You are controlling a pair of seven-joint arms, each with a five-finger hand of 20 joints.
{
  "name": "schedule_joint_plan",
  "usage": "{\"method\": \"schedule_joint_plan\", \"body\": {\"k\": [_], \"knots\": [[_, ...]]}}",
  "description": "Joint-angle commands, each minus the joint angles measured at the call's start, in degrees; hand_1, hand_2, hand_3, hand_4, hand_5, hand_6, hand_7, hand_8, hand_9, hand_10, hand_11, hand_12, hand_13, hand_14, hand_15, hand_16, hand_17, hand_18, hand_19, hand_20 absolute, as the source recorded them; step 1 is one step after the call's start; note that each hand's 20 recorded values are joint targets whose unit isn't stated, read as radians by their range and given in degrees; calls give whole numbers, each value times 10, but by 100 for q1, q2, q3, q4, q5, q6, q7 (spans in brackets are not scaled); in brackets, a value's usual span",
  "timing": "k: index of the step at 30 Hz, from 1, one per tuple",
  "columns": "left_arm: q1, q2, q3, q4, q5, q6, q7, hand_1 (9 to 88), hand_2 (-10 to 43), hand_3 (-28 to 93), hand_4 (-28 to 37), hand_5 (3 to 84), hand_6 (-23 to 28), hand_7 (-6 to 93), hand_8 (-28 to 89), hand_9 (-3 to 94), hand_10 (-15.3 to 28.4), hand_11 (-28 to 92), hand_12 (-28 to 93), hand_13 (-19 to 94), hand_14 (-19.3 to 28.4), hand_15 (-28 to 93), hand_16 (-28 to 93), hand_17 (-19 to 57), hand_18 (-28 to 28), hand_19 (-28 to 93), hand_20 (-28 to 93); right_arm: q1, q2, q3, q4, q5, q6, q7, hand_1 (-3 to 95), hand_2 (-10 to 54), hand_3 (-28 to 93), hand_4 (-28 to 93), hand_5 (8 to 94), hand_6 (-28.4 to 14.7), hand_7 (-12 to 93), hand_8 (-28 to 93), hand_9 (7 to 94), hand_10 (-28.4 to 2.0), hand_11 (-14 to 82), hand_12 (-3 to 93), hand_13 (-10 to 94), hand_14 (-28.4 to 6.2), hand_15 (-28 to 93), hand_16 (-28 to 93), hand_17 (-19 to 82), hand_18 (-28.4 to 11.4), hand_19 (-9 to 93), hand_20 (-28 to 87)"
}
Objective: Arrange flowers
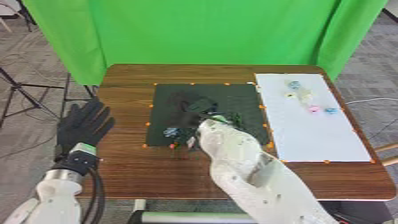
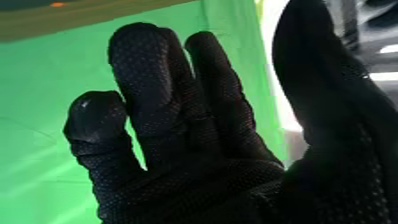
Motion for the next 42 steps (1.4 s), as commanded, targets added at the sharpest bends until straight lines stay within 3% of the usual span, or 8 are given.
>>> {"method": "schedule_joint_plan", "body": {"k": [1,4,11,13,14,19,29,42], "knots": [[543,-17,-327,-186,-116,-64,368,362,33,685,-248,359,64,212,-129,291,105,219,70,187,100,330,-113,-55,103,315,69,-208,1126,1266,78,13,1099,917,370,-82,747,-252,544,-69,152,-98,567,-185,144,173,633,-127,627,272,370,-243,904,402],[645,-12,-387,-222,-277,-42,485,349,46,687,-252,365,62,206,-126,293,106,217,69,189,100,330,-116,-55,103,314,70,-296,1295,1655,194,195,1169,1222,379,-90,751,-249,541,-70,150,-96,551,-182,127,163,638,-124,561,237,365,-236,868,377],[739,-3,-427,-255,-347,-64,635,306,87,702,-280,372,59,198,-122,300,111,208,69,194,105,322,-114,-57,104,313,72,-447,1698,2142,551,225,890,1462,392,-94,757,-252,515,-77,144,-96,507,-178,105,150,624,-126,506,214,355,-232,848,352],[782,7,-424,-268,-565,-87,745,244,142,687,-281,374,59,194,-120,302,111,204,69,195,107,319,-112,-57,104,311,72,-417,1794,2116,720,301,907,1502,394,-95,760,-255,505,-80,138,-94,495,-179,102,149,620,-128,507,214,353,-232,850,349],[807,-2,-423,-286,-580,-40,767,228,164,666,-282,375,59,192,-119,303,113,203,70,195,108,317,-110,-57,105,311,73,-390,1791,2140,785,308,729,1517,395,-95,760,-257,502,-81,137,-93,492,-179,102,149,618,-129,507,214,352,-233,850,348],[804,-8,-408,-273,-586,-43,810,286,198,485,-283,382,60,176,-111,307,115,192,73,197,114,308,-102,-57,108,308,75,-197,1960,2139,1024,333,380,1678,395,-95,765,-260,482,-87,129,-93,469,-179,94,144,612,-130,506,209,353,-234,852,347],[858,-15,-381,-305,-615,-13,890,342,209,364,-283,385,61,171,-106,309,115,184,77,200,117,302,-98,-56,110,303,77,75,2288,2227,1515,666,-38,1944,400,-95,768,-270,459,-98,109,-88,428,-188,76,139,607,-135,525,207,357,-243,864,344],[840,-7,-377,-300,-585,-24,839,334,209,377,-283,386,62,169,-104,310,116,182,80,201,120,306,-98,-58,113,305,78,69,2196,2227,1601,952,-714,2088,416,-95,760,-274,499,-115,90,-92,460,-186,84,133,618,-136,564,205,357,-250,887,350]]}}
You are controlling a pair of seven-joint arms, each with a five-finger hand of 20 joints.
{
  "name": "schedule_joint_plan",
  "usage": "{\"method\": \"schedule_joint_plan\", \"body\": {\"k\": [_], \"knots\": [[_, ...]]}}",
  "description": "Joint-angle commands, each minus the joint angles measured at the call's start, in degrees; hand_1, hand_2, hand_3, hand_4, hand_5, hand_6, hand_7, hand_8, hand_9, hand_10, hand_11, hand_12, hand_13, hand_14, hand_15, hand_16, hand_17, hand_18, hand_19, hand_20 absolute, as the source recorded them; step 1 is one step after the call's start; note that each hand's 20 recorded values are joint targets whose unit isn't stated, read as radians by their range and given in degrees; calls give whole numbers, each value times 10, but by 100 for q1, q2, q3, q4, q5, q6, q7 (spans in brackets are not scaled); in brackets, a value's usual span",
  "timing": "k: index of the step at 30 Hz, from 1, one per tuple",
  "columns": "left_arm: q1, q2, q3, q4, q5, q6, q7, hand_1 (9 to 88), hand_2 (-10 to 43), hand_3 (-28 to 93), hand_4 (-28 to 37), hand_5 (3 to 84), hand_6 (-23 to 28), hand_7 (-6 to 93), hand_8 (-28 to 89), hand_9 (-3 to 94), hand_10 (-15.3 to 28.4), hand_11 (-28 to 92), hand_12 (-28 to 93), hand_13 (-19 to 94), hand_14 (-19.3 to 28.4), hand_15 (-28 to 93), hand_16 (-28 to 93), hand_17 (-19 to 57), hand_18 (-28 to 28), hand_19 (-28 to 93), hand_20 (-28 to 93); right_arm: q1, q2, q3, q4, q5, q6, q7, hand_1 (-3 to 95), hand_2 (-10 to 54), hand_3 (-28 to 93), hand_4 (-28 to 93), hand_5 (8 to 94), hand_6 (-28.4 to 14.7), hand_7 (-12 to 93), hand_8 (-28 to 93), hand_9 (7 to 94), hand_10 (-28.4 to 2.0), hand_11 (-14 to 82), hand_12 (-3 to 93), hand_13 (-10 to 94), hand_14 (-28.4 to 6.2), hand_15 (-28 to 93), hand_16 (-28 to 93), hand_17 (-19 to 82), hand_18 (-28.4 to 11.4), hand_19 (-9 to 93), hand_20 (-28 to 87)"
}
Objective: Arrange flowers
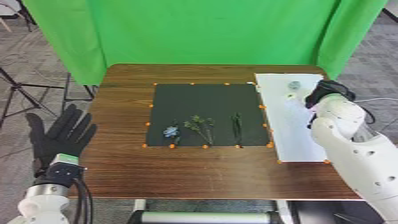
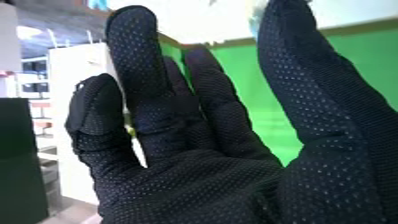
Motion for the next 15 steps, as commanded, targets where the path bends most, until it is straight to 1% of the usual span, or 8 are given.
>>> {"method": "schedule_joint_plan", "body": {"k": [1,3,6,8,10,11,13,15], "knots": [[25,-5,8,-22,4,-2,-31,330,208,385,-283,386,62,169,-105,311,116,182,81,202,119,306,-98,-58,113,305,78,-10,-40,-52,100,23,-214,-6,417,-95,760,-274,501,-115,90,-92,464,-185,85,134,619,-136,564,205,357,-250,888,350],[35,-5,5,-27,1,-20,-35,324,207,396,-283,387,61,170,-105,311,116,182,80,202,119,306,-98,-58,113,306,78,4,-82,-70,213,-11,-249,-13,420,-95,761,-275,505,-113,89,-92,471,-184,86,132,620,-136,563,204,356,-250,887,351],[40,-2,7,-17,19,-19,-33,321,206,405,-283,386,61,171,-106,312,116,182,81,202,119,306,-98,-59,113,306,78,-11,-98,-96,370,62,-72,-27,426,-95,766,-277,508,-111,90,-91,475,-180,87,131,621,-135,558,203,354,-249,885,352],[59,-3,11,-33,17,-16,-15,316,205,420,-283,387,61,172,-106,312,116,182,81,202,119,307,-98,-59,113,307,78,-20,-88,-148,467,-3,50,-37,436,-95,772,-277,511,-106,93,-91,480,-176,89,131,627,-130,555,201,355,-248,884,352],[35,-10,19,-13,26,-17,-31,310,204,437,-283,386,61,173,-106,312,116,182,81,202,120,309,-99,-59,113,307,78,-69,-82,-149,520,-20,195,-33,453,-95,777,-278,518,-100,101,-93,489,-170,94,130,638,-122,552,201,359,-246,886,353],[54,-15,18,-22,18,-1,-15,301,203,455,-283,387,61,173,-106,312,116,182,81,203,119,309,-100,-59,113,307,78,-82,-87,-152,544,-29,222,-33,462,-95,773,-279,522,-96,108,-97,497,-168,98,130,642,-118,545,219,361,-246,887,355],[17,-33,20,-6,38,-5,-61,286,198,497,-283,387,61,174,-106,312,116,182,81,203,119,309,-100,-59,113,307,78,-126,-84,-107,537,46,180,-61,502,-95,748,-282,546,-81,131,-106,546,-160,114,137,655,-98,522,296,366,-243,894,363],[30,-29,9,-9,70,17,-80,261,193,556,-283,387,61,177,-107,313,116,184,81,202,120,312,-100,-59,113,307,78,-143,-98,-126,553,41,169,-41,521,-95,736,-282,560,-72,141,-108,582,-157,127,145,665,-88,519,324,368,-240,897,367]]}}
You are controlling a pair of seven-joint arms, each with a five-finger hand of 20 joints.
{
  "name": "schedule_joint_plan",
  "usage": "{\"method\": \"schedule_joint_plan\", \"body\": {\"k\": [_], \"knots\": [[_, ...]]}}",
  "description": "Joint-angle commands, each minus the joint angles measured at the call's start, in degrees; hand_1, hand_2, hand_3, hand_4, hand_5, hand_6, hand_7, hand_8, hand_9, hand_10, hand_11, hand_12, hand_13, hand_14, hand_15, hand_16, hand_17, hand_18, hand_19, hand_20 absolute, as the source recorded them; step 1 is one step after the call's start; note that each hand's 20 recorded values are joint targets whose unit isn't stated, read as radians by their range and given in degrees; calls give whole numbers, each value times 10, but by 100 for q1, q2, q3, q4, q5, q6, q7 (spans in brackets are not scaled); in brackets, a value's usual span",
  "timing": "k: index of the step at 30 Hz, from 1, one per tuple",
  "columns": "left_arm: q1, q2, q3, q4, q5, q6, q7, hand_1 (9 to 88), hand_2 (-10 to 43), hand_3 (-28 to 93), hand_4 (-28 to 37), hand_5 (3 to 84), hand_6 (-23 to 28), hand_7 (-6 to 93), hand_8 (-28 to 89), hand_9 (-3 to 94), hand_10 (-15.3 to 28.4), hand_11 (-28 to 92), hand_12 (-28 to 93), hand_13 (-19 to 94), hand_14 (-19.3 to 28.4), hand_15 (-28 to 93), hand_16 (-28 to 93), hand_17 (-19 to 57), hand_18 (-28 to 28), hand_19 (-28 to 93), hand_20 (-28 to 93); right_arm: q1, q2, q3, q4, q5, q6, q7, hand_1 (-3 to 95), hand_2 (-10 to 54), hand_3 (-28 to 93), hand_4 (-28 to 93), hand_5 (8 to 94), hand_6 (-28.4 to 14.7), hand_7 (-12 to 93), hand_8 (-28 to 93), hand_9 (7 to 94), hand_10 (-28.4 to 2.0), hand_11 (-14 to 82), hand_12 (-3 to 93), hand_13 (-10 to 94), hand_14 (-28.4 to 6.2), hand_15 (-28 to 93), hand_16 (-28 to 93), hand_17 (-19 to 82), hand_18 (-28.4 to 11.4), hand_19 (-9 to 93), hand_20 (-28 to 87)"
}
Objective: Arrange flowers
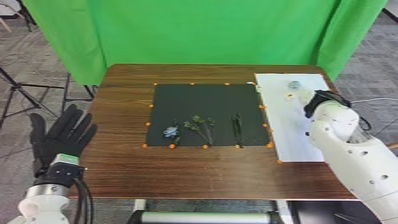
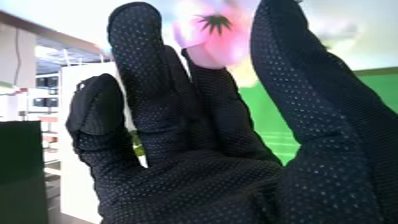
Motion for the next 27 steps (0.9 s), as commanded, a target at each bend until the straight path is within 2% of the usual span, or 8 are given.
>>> {"method": "schedule_joint_plan", "body": {"k": [1,3,6,8,11,13,18,27], "knots": [[23,-51,-8,-6,78,11,-84,250,188,588,-283,386,61,177,-107,313,116,184,81,202,121,312,-100,-59,113,308,77,-174,-17,-10,76,-82,189,-36,526,-95,733,-282,570,-68,145,-109,598,-157,135,149,668,-86,522,333,369,-239,897,369],[38,-47,-10,-21,74,7,-82,242,185,611,-283,387,61,178,-107,313,116,185,82,203,121,313,-100,-59,113,309,77,-255,-5,-73,54,-173,333,-94,543,-95,727,-282,604,-53,161,-111,651,-150,170,164,680,-80,541,356,373,-235,901,373],[32,-47,16,-8,90,9,-99,238,180,631,-283,387,61,180,-108,313,116,187,81,203,122,314,-101,-59,113,310,77,-420,-23,-166,5,-375,530,-249,571,-95,703,-282,654,-34,183,-46,744,-116,115,286,697,-93,610,390,387,-233,910,392],[-9,-191,-2,10,182,-15,-243,237,176,642,-283,387,60,181,-108,313,116,187,81,203,122,314,-101,-59,113,310,77,-539,-37,-192,-49,-469,705,-286,589,-95,683,-282,689,-24,193,-12,791,-99,76,338,697,-105,654,387,393,-231,915,401],[-29,-186,7,24,202,-36,-292,239,173,651,-283,385,60,183,-109,313,116,187,80,203,121,314,-101,-60,114,312,77,-714,-48,-181,-175,-561,986,-349,595,-92,690,-282,725,-20,197,-1,823,-90,71,349,700,-104,670,381,398,-230,918,405],[11,-156,-6,15,178,-37,-238,240,172,653,-283,385,60,182,-110,313,116,187,80,203,122,315,-101,-60,114,312,77,-775,-43,-204,-253,-685,1178,-383,588,-81,690,-282,740,-16,195,2,834,-88,67,347,701,-103,669,374,400,-230,917,405],[16,-152,-40,8,202,-42,-311,242,171,655,-283,385,60,184,-110,313,116,187,80,205,122,316,-102,-60,114,312,76,-1102,57,-213,-687,-874,2129,-401,589,-73,698,-283,771,-8,203,11,857,-85,70,348,704,-101,664,365,401,-230,915,404],[15,-75,6,18,154,-46,-240,243,170,659,-283,384,58,186,-112,315,116,190,79,207,122,318,-102,-60,114,314,76,-1068,-60,-523,-1557,-1432,2745,-903,580,-76,711,-283,779,-11,215,26,860,-88,77,346,713,-98,648,353,403,-232,911,401]]}}
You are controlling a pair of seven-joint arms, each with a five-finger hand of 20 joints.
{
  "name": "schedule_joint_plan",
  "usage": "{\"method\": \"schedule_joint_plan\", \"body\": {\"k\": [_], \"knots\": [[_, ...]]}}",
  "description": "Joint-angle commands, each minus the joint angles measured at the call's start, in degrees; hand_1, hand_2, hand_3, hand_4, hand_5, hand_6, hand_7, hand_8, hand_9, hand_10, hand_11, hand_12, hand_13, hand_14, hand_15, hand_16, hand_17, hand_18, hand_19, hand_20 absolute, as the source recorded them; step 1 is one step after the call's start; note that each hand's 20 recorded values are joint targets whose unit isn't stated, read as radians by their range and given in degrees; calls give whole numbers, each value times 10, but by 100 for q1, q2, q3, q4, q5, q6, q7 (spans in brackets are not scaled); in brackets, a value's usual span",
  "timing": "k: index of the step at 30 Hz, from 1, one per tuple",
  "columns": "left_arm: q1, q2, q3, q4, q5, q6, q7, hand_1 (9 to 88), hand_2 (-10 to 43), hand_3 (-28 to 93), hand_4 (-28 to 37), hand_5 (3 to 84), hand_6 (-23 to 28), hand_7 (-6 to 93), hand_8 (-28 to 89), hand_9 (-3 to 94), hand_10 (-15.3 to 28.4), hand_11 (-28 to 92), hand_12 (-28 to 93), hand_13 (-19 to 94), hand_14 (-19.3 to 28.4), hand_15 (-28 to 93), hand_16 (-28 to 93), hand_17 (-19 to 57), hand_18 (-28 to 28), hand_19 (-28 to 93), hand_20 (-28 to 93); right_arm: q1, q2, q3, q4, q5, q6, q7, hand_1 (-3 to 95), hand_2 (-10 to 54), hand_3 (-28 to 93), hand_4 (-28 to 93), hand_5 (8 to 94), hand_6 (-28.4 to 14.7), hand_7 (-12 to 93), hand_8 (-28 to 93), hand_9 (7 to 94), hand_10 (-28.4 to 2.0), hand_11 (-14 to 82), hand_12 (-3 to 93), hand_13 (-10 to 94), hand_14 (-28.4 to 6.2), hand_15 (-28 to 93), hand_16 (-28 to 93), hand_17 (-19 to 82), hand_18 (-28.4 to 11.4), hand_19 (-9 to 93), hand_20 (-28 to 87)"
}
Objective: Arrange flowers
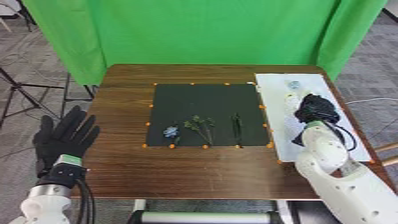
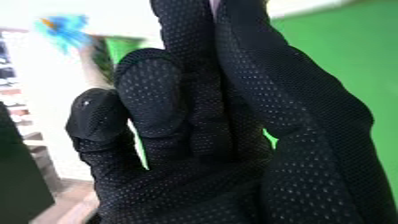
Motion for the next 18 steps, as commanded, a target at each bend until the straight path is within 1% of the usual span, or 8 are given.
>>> {"method": "schedule_joint_plan", "body": {"k": [1,2,3,4,8,11,15,18], "knots": [[29,20,7,8,13,-56,-23,243,169,659,-283,384,59,186,-112,315,116,190,78,207,122,318,-102,-60,114,313,75,283,-127,-489,-662,-400,365,-518,579,-77,712,-283,779,-11,216,26,860,-88,77,346,713,-97,647,352,402,-232,910,401],[-14,1,15,28,35,-51,-93,243,169,660,-283,384,59,187,-112,315,116,190,78,208,122,318,-102,-60,114,314,75,361,-170,-563,-696,-401,387,-631,579,-77,712,-283,779,-11,217,27,859,-88,77,346,713,-97,646,352,402,-232,910,401],[-4,11,28,27,12,-52,-47,243,169,660,-283,382,59,186,-112,315,116,190,78,208,122,319,-102,-60,114,314,75,530,-218,-698,-676,-381,444,-762,579,-77,713,-283,779,-11,218,28,859,-88,76,346,713,-96,645,353,401,-231,909,400],[20,1,27,15,7,-41,-54,243,168,661,-283,381,59,185,-112,314,115,190,79,208,122,319,-102,-60,114,314,75,678,-302,-825,-642,-366,459,-860,579,-77,713,-283,779,-11,219,28,859,-88,76,347,713,-96,644,353,400,-231,908,400],[-105,7,127,54,20,-30,-114,244,167,661,-283,375,58,180,-111,313,115,189,79,208,121,320,-103,-60,114,314,75,1379,-625,-1463,-394,-275,595,-1111,580,-79,714,-283,777,-11,222,27,859,-86,73,349,710,-93,638,363,395,-229,904,401],[-228,11,208,95,58,-69,-178,245,167,659,-283,374,58,179,-110,313,115,188,78,207,121,319,-104,-60,114,314,75,1845,-906,-1904,-156,-220,585,-1388,580,-80,715,-283,777,-11,225,27,860,-85,72,351,710,-92,635,371,394,-229,903,402],[-302,52,323,100,38,-39,-141,246,167,658,-283,374,58,179,-110,312,115,188,79,207,121,319,-104,-60,114,315,75,2362,-1265,-2482,305,-198,434,-1913,580,-81,715,-283,776,-11,228,27,860,-83,68,354,710,-91,630,380,394,-228,903,405],[-389,96,425,128,33,-52,-136,244,167,660,-283,374,58,178,-110,312,115,188,79,208,120,319,-104,-60,114,314,74,2660,-1485,-2852,664,-207,211,-2176,580,-81,714,-283,776,-10,230,25,861,-83,67,356,711,-91,628,385,393,-228,902,407]]}}
